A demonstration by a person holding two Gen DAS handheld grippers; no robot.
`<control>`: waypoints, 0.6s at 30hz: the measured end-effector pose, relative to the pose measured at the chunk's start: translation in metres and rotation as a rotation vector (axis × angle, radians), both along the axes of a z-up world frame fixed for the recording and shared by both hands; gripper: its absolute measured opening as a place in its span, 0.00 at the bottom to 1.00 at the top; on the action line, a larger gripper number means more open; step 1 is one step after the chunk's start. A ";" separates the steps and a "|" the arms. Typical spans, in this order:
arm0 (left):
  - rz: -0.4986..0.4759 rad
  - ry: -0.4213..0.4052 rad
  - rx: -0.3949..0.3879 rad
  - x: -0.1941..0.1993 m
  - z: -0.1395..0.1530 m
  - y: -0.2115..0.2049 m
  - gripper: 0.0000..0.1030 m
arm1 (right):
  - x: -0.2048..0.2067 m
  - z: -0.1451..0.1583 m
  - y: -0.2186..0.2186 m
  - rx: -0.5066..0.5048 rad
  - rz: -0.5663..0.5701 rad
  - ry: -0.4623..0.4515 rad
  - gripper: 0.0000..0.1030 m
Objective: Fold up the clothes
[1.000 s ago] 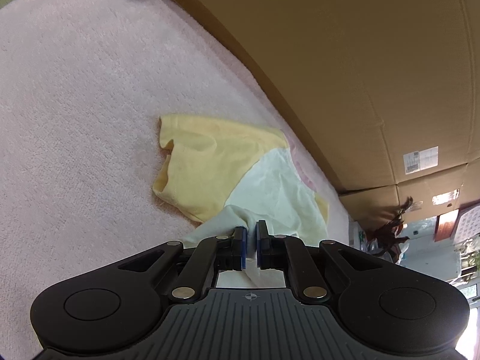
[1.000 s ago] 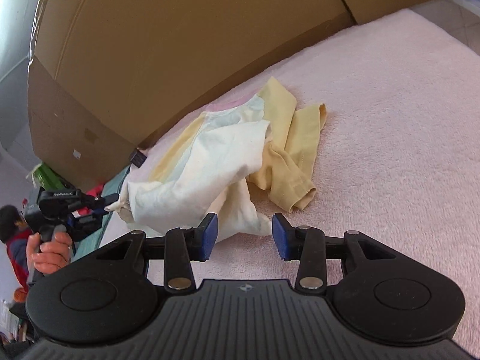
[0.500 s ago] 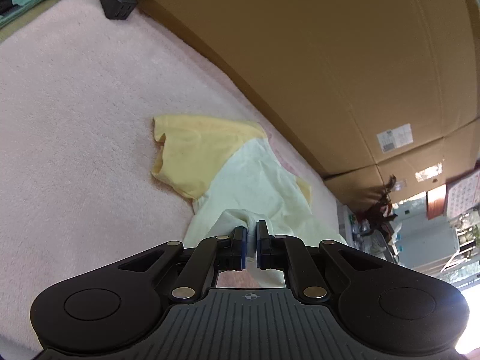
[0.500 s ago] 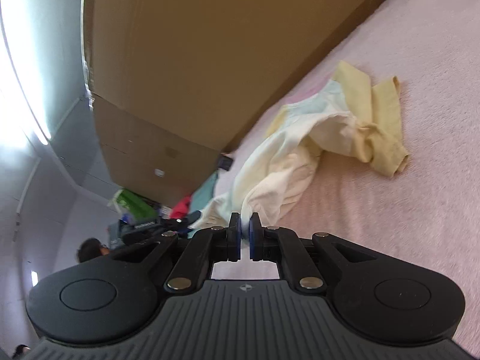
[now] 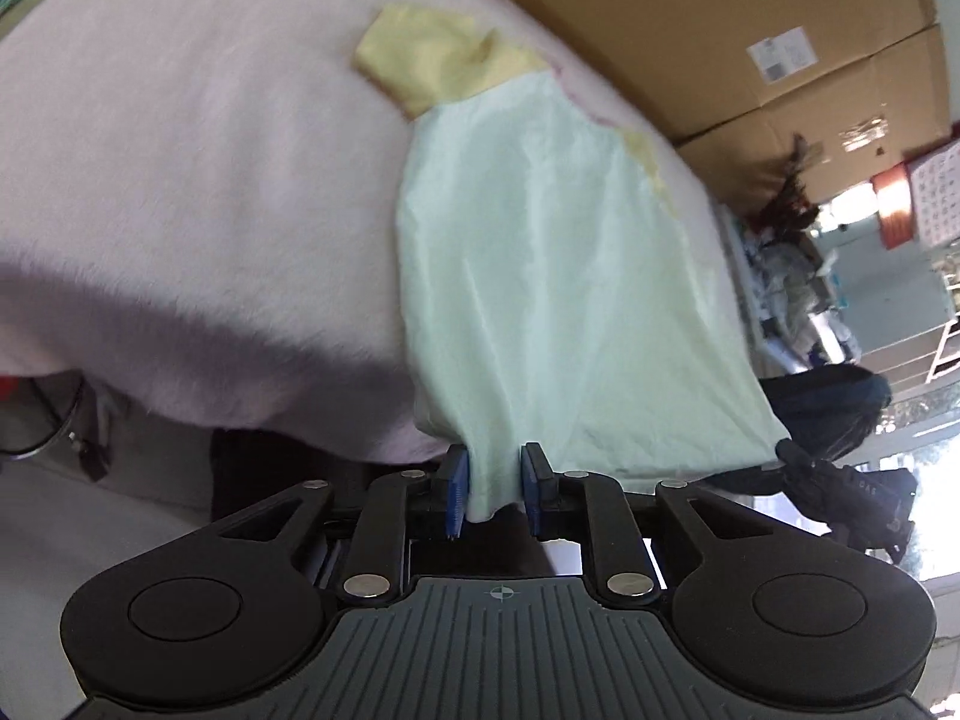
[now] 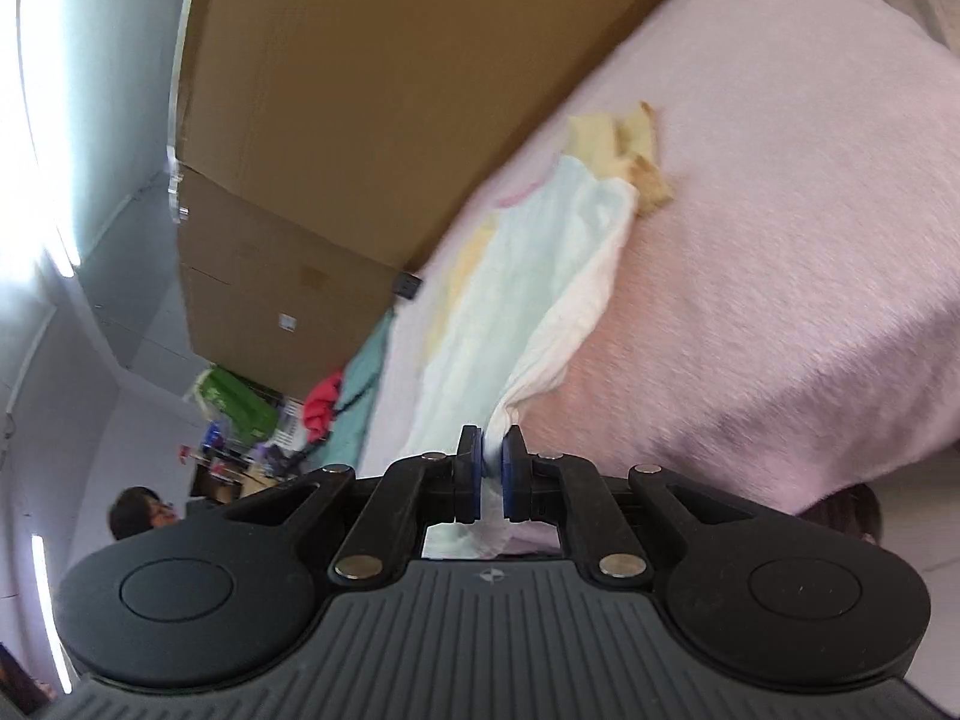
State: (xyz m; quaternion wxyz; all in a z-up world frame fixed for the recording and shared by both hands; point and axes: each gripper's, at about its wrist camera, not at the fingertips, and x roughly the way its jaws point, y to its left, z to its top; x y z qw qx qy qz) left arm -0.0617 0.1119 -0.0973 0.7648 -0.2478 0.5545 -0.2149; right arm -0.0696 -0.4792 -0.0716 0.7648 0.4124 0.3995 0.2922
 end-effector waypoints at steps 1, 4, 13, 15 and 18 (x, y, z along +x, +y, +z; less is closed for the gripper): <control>0.031 0.001 0.018 0.001 -0.003 0.008 0.33 | -0.003 -0.004 -0.002 -0.021 -0.010 0.009 0.15; 0.114 -0.004 0.063 0.004 -0.009 0.028 0.33 | -0.012 -0.017 -0.010 -0.083 -0.041 0.034 0.19; 0.144 -0.200 0.040 0.084 0.050 0.010 0.59 | 0.031 -0.013 -0.034 -0.063 -0.191 0.032 0.20; 0.138 -0.192 0.019 0.108 0.051 -0.002 0.61 | 0.064 -0.012 -0.038 -0.051 -0.224 0.043 0.29; 0.121 -0.200 0.018 0.133 0.050 -0.023 0.71 | 0.117 -0.017 -0.035 -0.070 -0.204 0.069 0.49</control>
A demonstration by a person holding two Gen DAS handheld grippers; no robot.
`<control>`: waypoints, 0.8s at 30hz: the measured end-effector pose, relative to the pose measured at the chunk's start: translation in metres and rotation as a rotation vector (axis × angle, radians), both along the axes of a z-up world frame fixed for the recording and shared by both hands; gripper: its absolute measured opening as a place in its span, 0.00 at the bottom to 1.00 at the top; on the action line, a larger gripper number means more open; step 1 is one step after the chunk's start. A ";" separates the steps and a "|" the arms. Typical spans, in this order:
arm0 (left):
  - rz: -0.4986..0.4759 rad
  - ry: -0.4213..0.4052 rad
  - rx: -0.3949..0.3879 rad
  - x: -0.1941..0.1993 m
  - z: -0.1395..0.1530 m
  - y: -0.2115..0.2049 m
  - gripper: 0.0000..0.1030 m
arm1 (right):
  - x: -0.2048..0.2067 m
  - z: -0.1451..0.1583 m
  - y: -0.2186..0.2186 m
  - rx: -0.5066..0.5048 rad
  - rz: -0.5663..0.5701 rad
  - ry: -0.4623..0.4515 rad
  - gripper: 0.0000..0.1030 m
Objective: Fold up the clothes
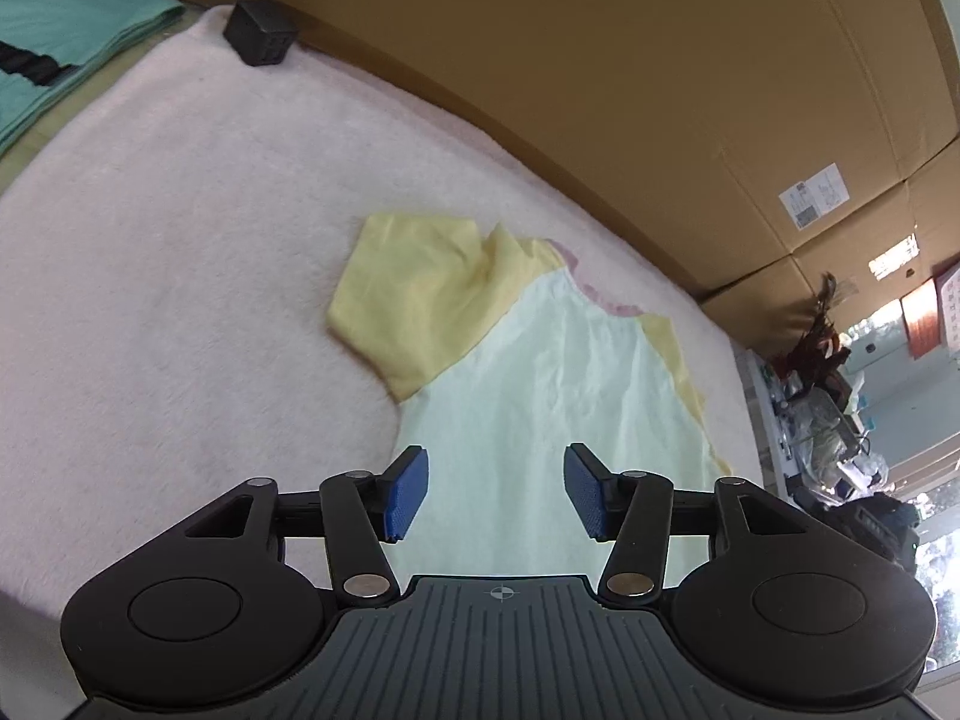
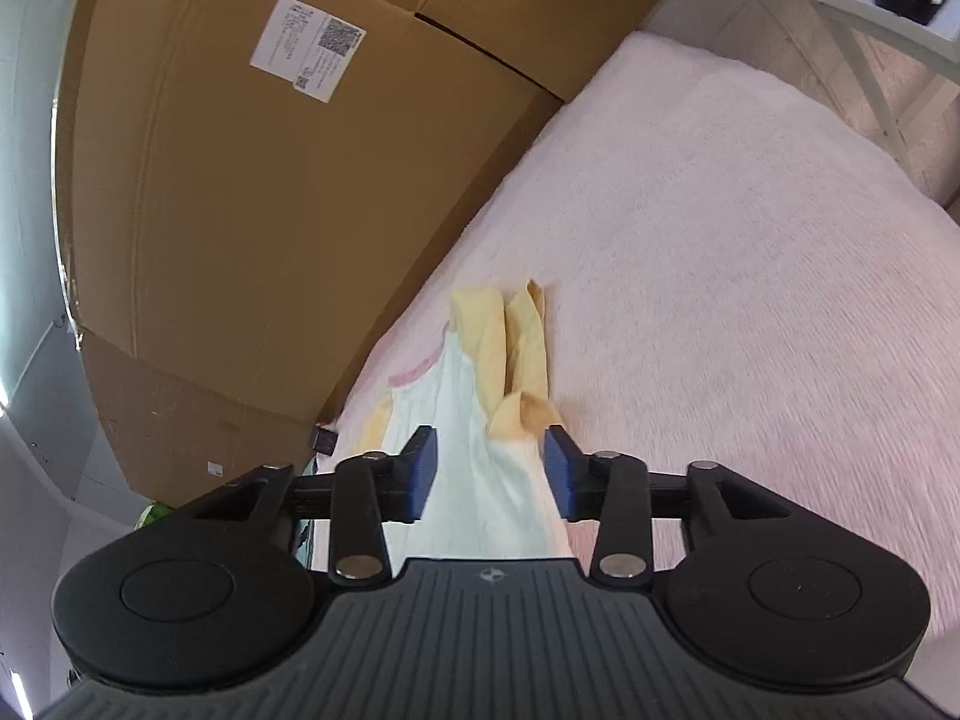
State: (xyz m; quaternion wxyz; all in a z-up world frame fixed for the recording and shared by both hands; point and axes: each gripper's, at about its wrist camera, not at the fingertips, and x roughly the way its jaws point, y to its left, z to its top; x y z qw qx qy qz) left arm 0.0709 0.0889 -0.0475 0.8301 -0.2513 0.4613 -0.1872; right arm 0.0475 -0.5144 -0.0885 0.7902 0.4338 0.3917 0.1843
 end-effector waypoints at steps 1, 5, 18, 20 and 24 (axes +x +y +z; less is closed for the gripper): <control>-0.004 -0.010 0.011 0.007 0.000 -0.008 0.78 | 0.018 -0.002 0.003 -0.021 0.008 0.008 0.49; 0.000 -0.079 0.136 0.030 0.001 -0.038 0.81 | 0.080 -0.014 0.022 -0.125 0.036 0.035 0.49; -0.019 -0.067 0.214 0.058 -0.022 -0.062 0.84 | 0.161 -0.028 0.081 -0.352 0.181 0.062 0.04; -0.010 -0.067 0.218 0.058 -0.023 -0.060 0.84 | 0.158 -0.022 0.077 -0.367 0.153 0.037 0.04; 0.022 -0.066 0.239 0.060 -0.024 -0.054 0.84 | 0.152 0.007 0.064 -0.532 0.029 -0.053 0.04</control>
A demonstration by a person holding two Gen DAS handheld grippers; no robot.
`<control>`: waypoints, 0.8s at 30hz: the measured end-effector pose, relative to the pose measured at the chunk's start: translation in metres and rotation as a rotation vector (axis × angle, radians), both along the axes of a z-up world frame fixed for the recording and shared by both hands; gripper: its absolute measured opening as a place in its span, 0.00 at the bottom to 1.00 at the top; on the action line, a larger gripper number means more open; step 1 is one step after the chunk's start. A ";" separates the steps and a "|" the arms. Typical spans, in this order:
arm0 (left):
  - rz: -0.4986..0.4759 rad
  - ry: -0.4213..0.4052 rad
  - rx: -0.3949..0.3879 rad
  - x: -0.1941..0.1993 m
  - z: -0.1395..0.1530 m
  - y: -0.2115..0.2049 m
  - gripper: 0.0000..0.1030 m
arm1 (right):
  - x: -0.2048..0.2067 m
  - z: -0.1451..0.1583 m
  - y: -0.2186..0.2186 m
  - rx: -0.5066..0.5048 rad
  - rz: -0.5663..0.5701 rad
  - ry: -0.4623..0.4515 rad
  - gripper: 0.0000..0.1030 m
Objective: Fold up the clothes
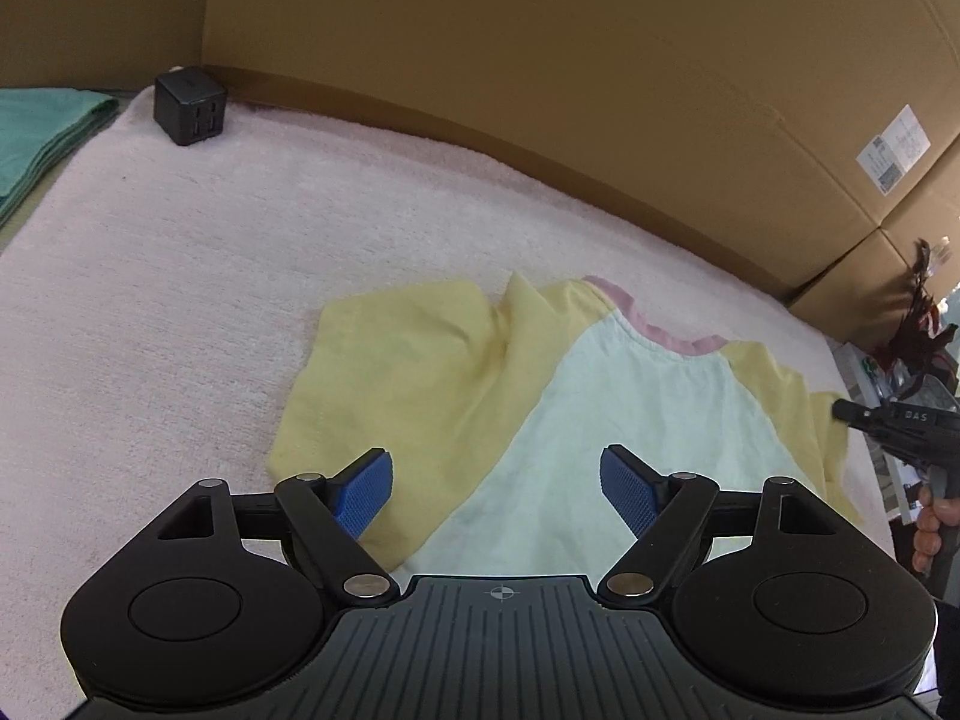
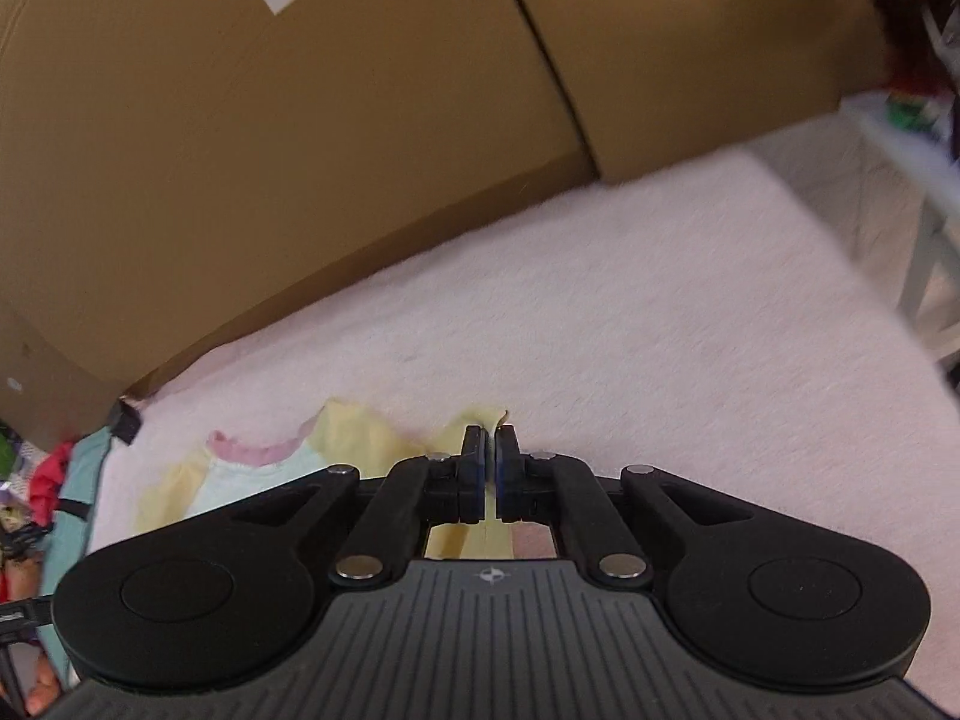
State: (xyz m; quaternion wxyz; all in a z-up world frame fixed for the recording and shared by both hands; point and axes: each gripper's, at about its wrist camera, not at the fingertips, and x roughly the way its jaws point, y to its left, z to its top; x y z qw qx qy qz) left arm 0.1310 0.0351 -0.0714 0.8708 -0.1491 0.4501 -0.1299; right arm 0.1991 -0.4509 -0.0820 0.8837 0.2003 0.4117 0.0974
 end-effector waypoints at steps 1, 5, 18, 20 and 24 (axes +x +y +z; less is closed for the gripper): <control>0.008 0.003 -0.001 0.001 -0.001 0.002 0.84 | -0.002 0.005 -0.004 -0.049 -0.028 -0.026 0.04; 0.042 0.016 -0.013 0.005 -0.005 0.007 0.84 | 0.001 -0.005 -0.011 -0.179 -0.065 -0.012 0.04; 0.171 0.031 0.010 -0.005 -0.010 0.055 0.87 | -0.032 -0.014 -0.033 0.045 -0.151 0.018 0.22; 0.179 0.040 -0.003 -0.008 -0.013 0.060 0.87 | -0.046 -0.014 -0.042 0.149 -0.163 0.034 0.22; 0.190 0.057 -0.012 -0.010 -0.020 0.064 0.87 | -0.089 -0.025 -0.059 0.378 -0.194 0.099 0.23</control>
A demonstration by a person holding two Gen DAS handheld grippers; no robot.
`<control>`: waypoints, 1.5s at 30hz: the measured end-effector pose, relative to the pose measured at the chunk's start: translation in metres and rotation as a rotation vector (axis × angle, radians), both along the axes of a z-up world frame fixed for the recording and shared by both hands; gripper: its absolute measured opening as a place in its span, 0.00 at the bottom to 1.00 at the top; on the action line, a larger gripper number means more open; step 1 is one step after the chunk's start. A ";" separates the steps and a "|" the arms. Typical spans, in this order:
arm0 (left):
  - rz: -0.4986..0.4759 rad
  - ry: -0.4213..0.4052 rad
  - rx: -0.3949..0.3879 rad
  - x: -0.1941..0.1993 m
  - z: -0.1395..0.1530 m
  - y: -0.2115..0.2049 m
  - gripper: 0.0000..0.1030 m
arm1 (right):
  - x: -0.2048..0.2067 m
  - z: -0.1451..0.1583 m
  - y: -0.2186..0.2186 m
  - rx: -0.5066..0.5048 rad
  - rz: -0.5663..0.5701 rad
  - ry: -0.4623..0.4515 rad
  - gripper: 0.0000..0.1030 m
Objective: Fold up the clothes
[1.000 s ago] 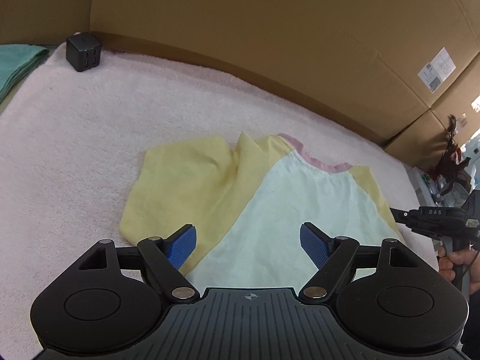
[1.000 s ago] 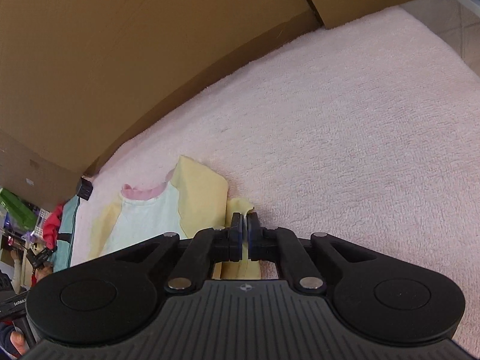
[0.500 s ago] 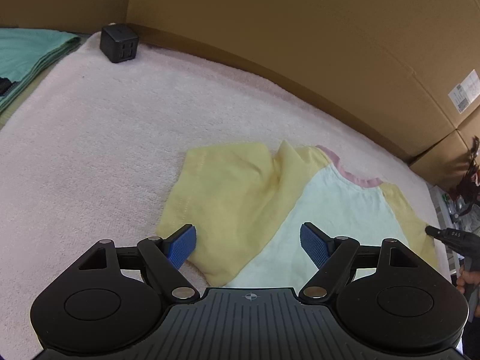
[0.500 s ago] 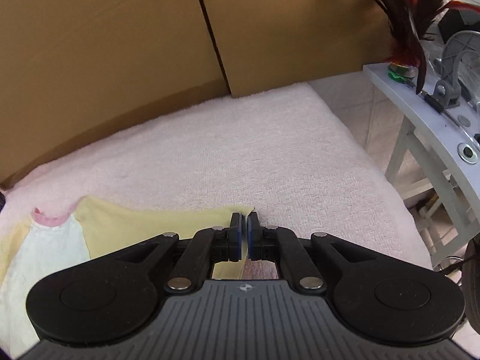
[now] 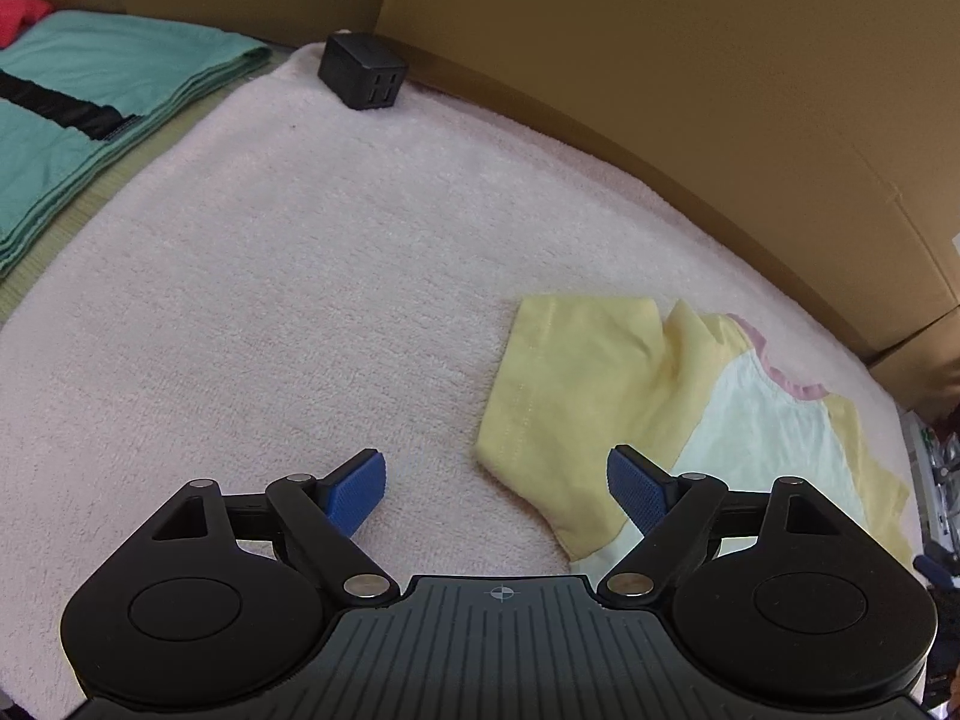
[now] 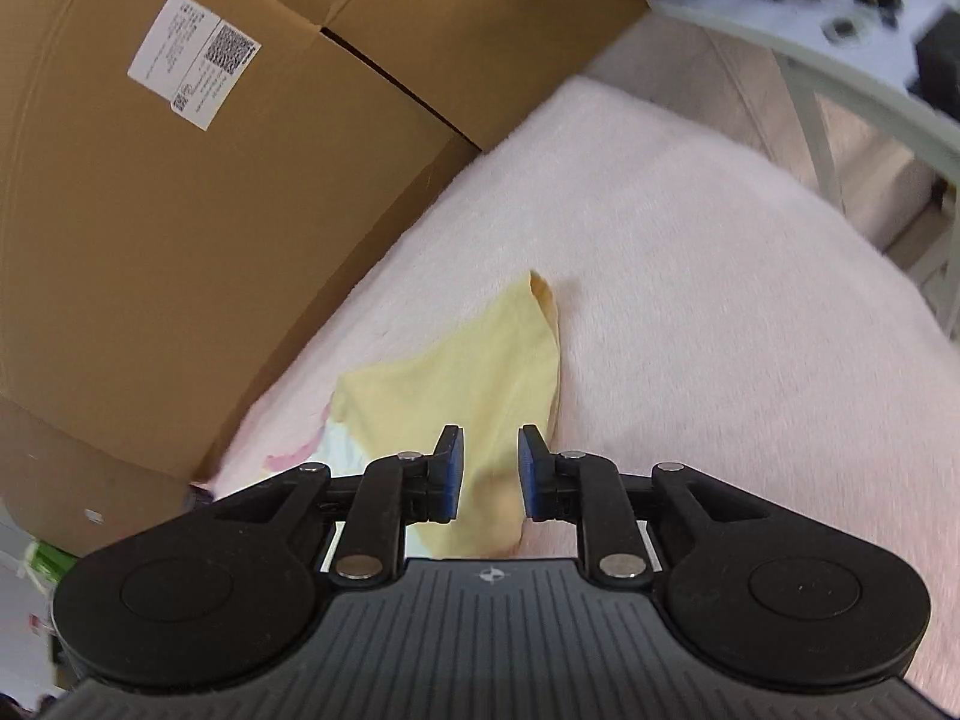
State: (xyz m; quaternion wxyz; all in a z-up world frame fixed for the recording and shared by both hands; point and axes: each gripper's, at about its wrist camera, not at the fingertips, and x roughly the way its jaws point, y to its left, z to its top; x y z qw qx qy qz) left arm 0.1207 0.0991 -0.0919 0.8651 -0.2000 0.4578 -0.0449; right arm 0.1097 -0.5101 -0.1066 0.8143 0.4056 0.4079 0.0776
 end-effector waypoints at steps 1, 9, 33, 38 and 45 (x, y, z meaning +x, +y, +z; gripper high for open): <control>0.002 0.000 0.001 -0.001 -0.001 0.000 0.87 | -0.010 -0.004 -0.003 0.041 -0.009 0.015 0.23; 0.003 -0.045 0.055 -0.011 -0.005 -0.018 0.95 | -0.038 -0.029 0.027 0.215 -0.012 0.032 0.44; -0.002 -0.037 -0.011 -0.012 -0.007 -0.009 1.00 | -0.080 -0.002 0.013 0.117 -0.241 -0.200 0.64; 0.029 0.016 -0.131 -0.002 -0.005 0.007 1.00 | -0.067 -0.010 0.033 0.143 -0.133 -0.095 0.64; -0.009 0.010 -0.011 0.022 0.023 0.004 0.99 | -0.045 0.032 0.066 -0.001 0.020 -0.185 0.64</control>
